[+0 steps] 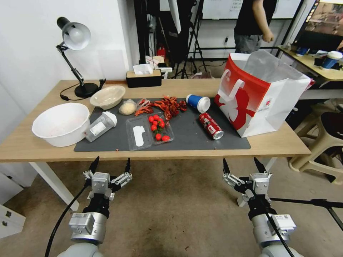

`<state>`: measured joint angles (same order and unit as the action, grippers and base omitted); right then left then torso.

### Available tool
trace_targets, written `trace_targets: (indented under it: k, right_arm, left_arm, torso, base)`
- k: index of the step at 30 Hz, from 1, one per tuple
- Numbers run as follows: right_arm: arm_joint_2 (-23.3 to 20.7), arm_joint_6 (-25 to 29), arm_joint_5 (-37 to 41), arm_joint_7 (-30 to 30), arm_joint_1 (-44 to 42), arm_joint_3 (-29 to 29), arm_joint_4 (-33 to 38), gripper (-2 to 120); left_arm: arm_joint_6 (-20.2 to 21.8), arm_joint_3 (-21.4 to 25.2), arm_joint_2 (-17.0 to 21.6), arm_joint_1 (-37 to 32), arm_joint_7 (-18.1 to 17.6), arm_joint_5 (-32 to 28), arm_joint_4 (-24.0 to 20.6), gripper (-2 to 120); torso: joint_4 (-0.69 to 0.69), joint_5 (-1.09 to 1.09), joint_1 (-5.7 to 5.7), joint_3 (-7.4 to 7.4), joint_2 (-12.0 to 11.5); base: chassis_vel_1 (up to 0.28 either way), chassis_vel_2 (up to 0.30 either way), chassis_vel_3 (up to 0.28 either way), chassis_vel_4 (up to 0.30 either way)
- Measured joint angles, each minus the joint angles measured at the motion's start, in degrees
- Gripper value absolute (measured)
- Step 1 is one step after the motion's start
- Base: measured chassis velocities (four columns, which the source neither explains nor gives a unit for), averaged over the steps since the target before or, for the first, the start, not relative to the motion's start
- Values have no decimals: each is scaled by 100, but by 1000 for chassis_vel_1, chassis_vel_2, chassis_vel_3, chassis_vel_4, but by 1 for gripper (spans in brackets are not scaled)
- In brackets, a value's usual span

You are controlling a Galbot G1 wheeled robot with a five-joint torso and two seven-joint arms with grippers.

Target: Pick up the trash from the table and place it into the takeout bag.

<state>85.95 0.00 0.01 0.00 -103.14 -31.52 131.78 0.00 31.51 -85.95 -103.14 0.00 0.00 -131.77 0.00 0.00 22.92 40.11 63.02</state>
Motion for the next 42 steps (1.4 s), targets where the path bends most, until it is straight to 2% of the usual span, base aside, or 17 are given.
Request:
trace_targets:
  k: [20,24,27,28,31,32,34,36,40,42]
  right_arm:
    - [0,0,0,0,0,0,0,100]
    - [96,-272,-71,-270,-48,107,150,100]
    - [320,-872,-226,-914,-149,375,492,100]
    - [320,-872,-226,-914,-149,375,492,100]
    - [326,-927,-205,-1029,-140,375,525,100]
    - [326,-927,-205,-1029,-140,375,525,100]
    - [328,-927,-204,-1032,-136,377,530,100]
    - [329,-926,-204,-1031,-133,377,531,100]
    - [321,-899,-200,-1008,-127,367,527,100]
    - [319,-891,-199,-1002,-129,360,524,100]
  left_arm:
    - [3,0,1,0,-1,-6,0,100]
    - [116,-9,25,0,-25,-117,-38,100]
    - [623,-59,133,-4,-138,-585,-293,100]
    - [623,-59,133,-4,-138,-585,-293,100]
    - [1223,-127,259,-13,-274,-1133,-599,100]
    - [1223,-127,259,-13,-274,-1133,-599,100]
    - [1633,-171,351,-19,-360,-1510,-809,100]
    - [1692,-174,359,-19,-375,-1577,-832,100]
    - [2348,-270,513,-20,-486,-2308,-1133,100]
    - [2415,-281,520,-23,-496,-2370,-1149,100]
  torso:
    - [0,0,0,0,0]
    - [0,0,0,0,0]
    - [0,-2,-1,0,0]
    - [0,-2,-1,0,0]
    - [0,1,0,0,0]
    - [0,1,0,0,0]
    - [-1,1,0,0,0]
    - [0,0,0,0,0]
    - [-1,1,0,0,0]
    - [-1,1,0,0,0]
  base:
    - [0,0,0,0]
    - [0,0,0,0]
    - [0,0,0,0]
    - [0,0,0,0]
    - [0,0,0,0]
    - [0,0,0,0]
    - [0,0,0,0]
    - [0,0,0,0]
    - [0,0,0,0]
    - [0,0,0,0]
